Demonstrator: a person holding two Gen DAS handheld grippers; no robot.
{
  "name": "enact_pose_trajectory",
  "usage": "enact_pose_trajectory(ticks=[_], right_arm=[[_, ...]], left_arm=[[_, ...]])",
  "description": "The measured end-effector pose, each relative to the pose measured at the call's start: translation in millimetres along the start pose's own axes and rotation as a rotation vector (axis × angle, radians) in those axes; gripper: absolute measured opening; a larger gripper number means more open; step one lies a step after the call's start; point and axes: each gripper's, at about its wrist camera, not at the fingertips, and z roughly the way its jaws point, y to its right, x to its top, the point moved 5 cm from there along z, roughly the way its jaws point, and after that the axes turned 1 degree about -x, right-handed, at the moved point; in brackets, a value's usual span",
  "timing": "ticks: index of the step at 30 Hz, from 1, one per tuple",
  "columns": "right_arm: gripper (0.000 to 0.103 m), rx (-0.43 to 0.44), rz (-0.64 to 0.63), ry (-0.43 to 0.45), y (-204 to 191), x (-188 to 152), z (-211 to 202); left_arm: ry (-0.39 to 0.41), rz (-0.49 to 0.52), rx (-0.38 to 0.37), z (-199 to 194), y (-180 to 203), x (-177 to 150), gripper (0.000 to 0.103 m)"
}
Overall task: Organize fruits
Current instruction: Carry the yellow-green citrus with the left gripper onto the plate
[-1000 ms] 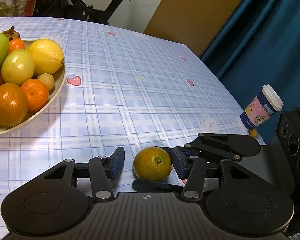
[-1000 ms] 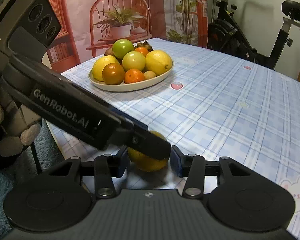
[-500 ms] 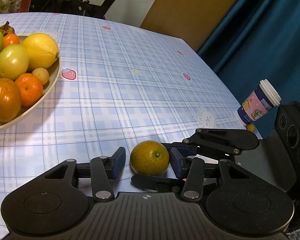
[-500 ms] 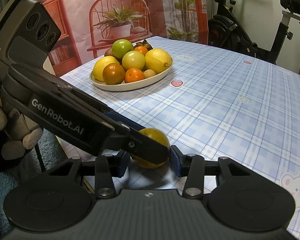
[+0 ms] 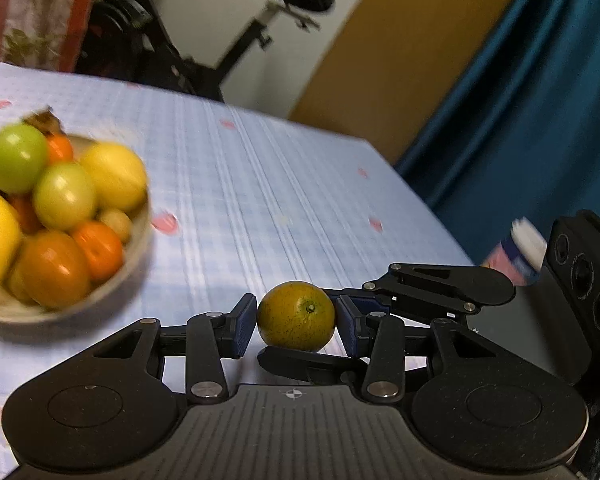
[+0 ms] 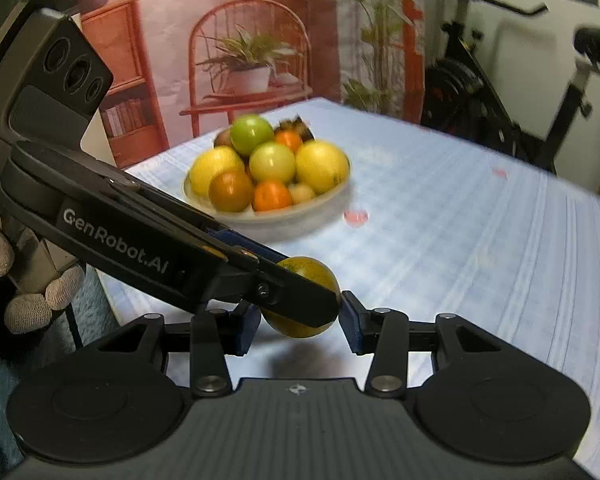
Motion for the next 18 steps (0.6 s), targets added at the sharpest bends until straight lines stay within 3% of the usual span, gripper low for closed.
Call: enact_pose_trajectory(ticks=[12, 18], right_arm=[[0.045, 0.055, -0.217, 0.056, -36, 67, 48], [0.045, 0.088, -0.301, 0.064, -55, 89, 81]], left_arm=[[0.195, -0.119, 0.14, -41, -46, 22, 0.045], [0.249, -0.201, 0.172, -51, -74, 33, 0.045]])
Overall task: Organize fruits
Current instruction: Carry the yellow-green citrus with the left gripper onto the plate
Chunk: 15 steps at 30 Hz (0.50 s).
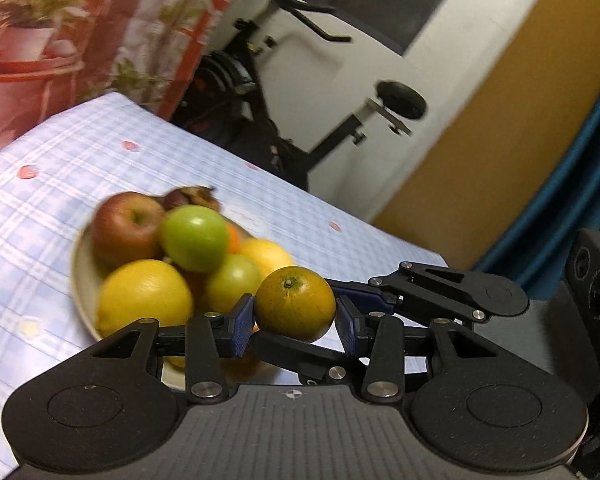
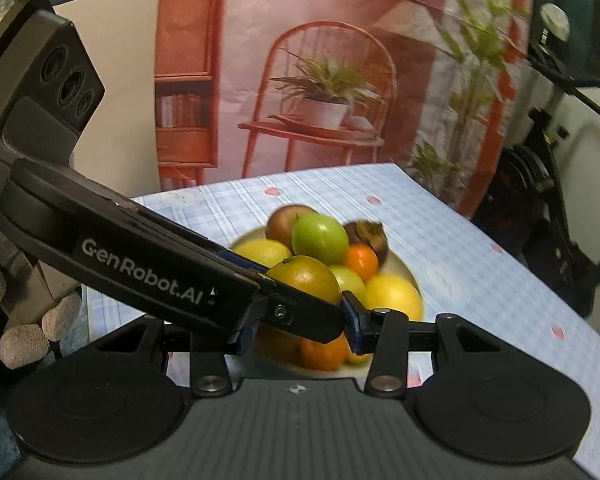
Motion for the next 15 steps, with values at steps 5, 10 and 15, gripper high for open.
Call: enact_pose_trajectory(ticks=[5, 10, 15], right_arm=[[0.045, 0.017, -0.04, -0.002, -5, 12, 27], [0.045, 0.013, -0.065, -0.009, -5, 16, 44], [0.045, 0.003, -0.078, -0.018, -5, 14, 53]], left_arm=[[0.023, -0.03, 0.033, 5, -11, 8, 0.045], [0.038, -0.038, 0.059, 7, -15, 10, 0.046], [0.044, -0.046, 0.07, 2, -19, 8, 0.048]])
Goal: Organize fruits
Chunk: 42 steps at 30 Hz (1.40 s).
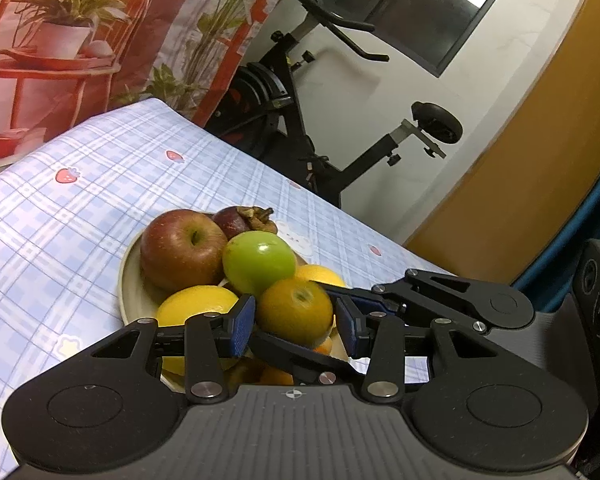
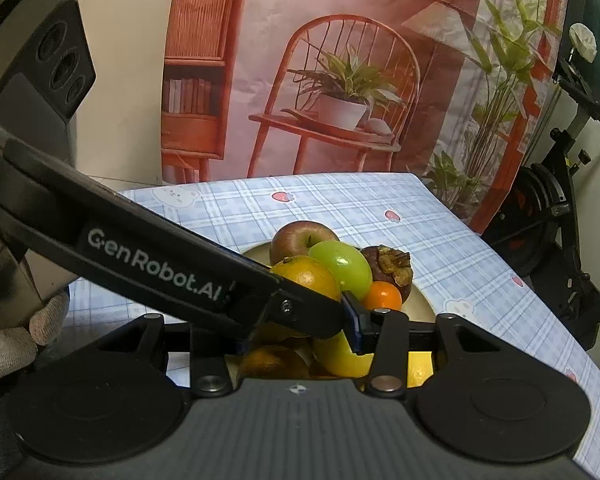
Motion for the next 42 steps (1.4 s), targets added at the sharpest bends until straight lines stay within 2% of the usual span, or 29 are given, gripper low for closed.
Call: enact_pose_trajectory(ticks=[7, 10, 12, 14, 17, 22, 25, 28, 34, 36, 42], right_arm=[[0.046, -0.014, -0.002, 0.004, 0, -2, 1], [0.048, -0.024, -0.008, 0.011, -1, -3, 1], [0.052, -0.029, -0.012, 0.014, -3, -3, -1], [0.055, -0.033, -0.015, 0.016, -4, -4, -2], [0.06, -0.035, -0.012, 0.016, -3, -5, -3], [0.061, -0.038, -0.013, 0.012, -3, -5, -3], [0.066, -0.044, -0.01, 0.013, -3, -5, -5], [0.072, -0.058, 0.001, 0.015, -2, -6, -7], [0.085, -0.1, 0.058, 0.029, 3, -6, -19], [0.092, -0.12, 0.092, 0.047, 7, -5, -27], [0.097, -0.189, 0.254, 0.116, 27, -12, -64]], left_arm=[[0.014, 0.016, 0.011, -1, 2, -1, 0.053], [0.025, 0.009, 0.009, -3, 1, 0, 0.061], [0.04, 0.006, 0.02, -6, 0, 1, 0.072], [0.05, -0.003, 0.033, -8, -1, 1, 0.078], [0.051, -0.01, 0.039, -7, -2, 2, 0.079], [0.052, -0.003, 0.04, -7, -1, 3, 0.079], [0.056, -0.005, 0.048, -8, -1, 4, 0.079], [0.061, -0.002, 0.065, -12, 0, 6, 0.084], [0.063, 0.039, 0.154, -22, 6, 14, 0.095], [0.05, 0.048, 0.181, -27, 6, 18, 0.096], [0.066, 0.123, 0.282, -51, 15, 24, 0.096]])
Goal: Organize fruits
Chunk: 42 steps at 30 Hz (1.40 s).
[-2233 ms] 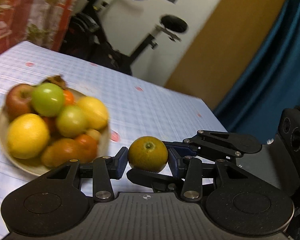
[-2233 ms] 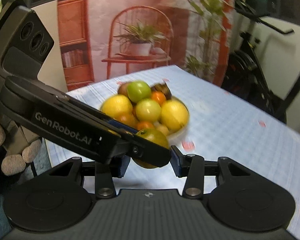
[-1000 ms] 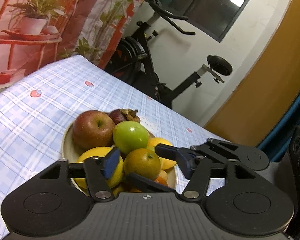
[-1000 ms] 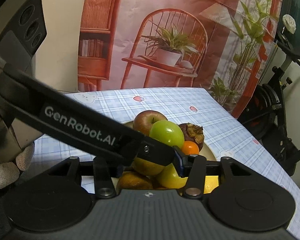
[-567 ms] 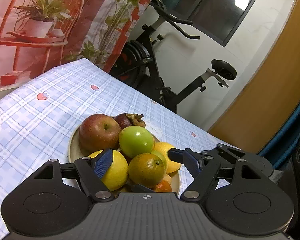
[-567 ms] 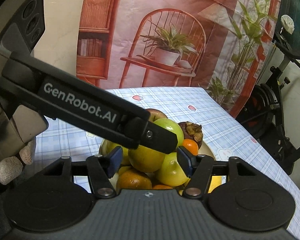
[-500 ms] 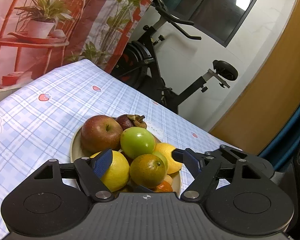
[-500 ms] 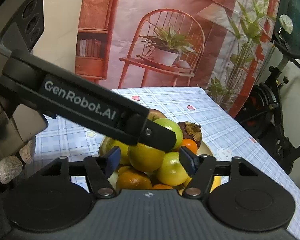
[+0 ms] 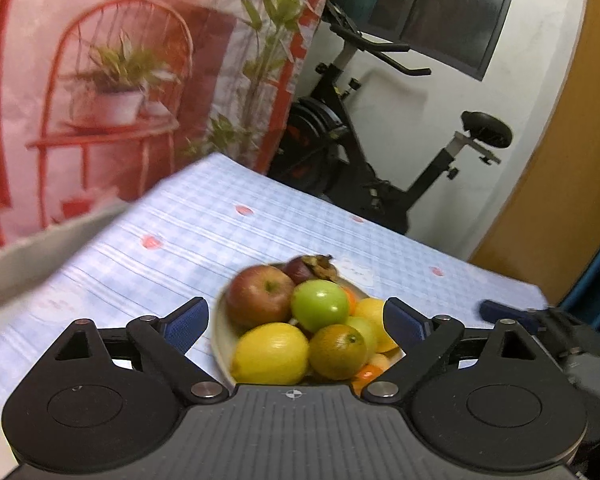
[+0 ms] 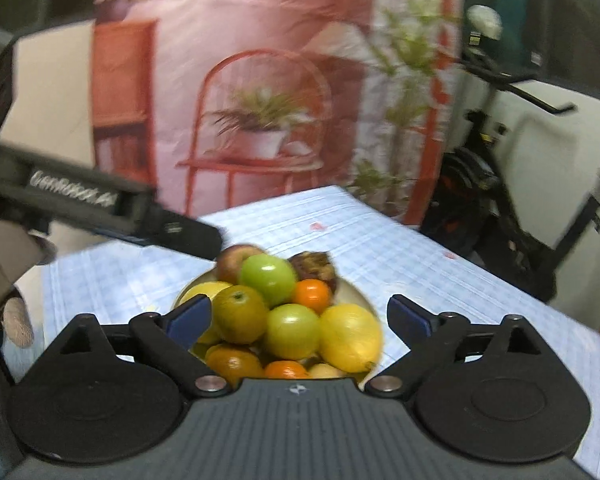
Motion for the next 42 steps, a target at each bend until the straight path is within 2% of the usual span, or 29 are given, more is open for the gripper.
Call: enact_pose_trajectory(ticks=[6, 9, 13, 15, 19, 22, 31, 42], right_arm=[[0.103, -0.047, 0.18, 0.055, 26, 4, -47], [0.103, -0.077, 0.223, 0.081, 33, 9, -73], [0.103, -0.12, 0.271, 0.071, 45, 10, -106], [0.103, -0.161, 0.302, 0.069, 50, 10, -124], [0.103, -0.22, 0.356, 0.027, 56, 7, -151], [0.103, -0.245, 0.363, 0.011, 56, 2, -165], [0.103, -0.286, 0.361, -0.001, 50, 2, -185], [0.103, -0.302, 0.354, -0.006, 53, 5, -181]], left_arm=[[0.016, 0.069, 0.025, -29, 11, 6, 0.096], [0.048, 0.128, 0.058, -47, 24, 10, 0.096], [0.099, 0.208, 0.108, -73, 43, 15, 0.096], [0.105, 0.222, 0.094, -82, 51, 16, 0.096], [0.092, 0.234, 0.007, -98, 64, 13, 0.096], [0.103, 0.229, -0.002, -107, 68, 10, 0.096], [0.121, 0.28, 0.033, -113, 78, 5, 0.097], [0.113, 0.277, 0.04, -112, 78, 6, 0.097]])
